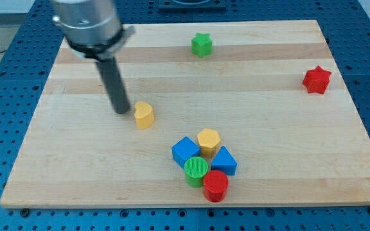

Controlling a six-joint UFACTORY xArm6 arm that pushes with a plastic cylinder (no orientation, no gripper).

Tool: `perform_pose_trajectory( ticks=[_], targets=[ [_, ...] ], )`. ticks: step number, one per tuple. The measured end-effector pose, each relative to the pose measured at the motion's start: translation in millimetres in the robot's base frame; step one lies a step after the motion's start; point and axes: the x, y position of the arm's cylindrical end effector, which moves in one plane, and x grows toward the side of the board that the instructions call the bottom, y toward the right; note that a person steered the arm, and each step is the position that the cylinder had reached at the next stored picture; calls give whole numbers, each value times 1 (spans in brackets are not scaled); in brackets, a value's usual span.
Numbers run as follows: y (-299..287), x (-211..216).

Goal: Move yellow heart and green star into group of blocks

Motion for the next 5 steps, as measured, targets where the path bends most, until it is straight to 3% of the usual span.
perform_pose_trajectory(
  ticks=[1,4,5],
  targets=[
    [61,22],
    [75,48],
    [68,37]
  ],
)
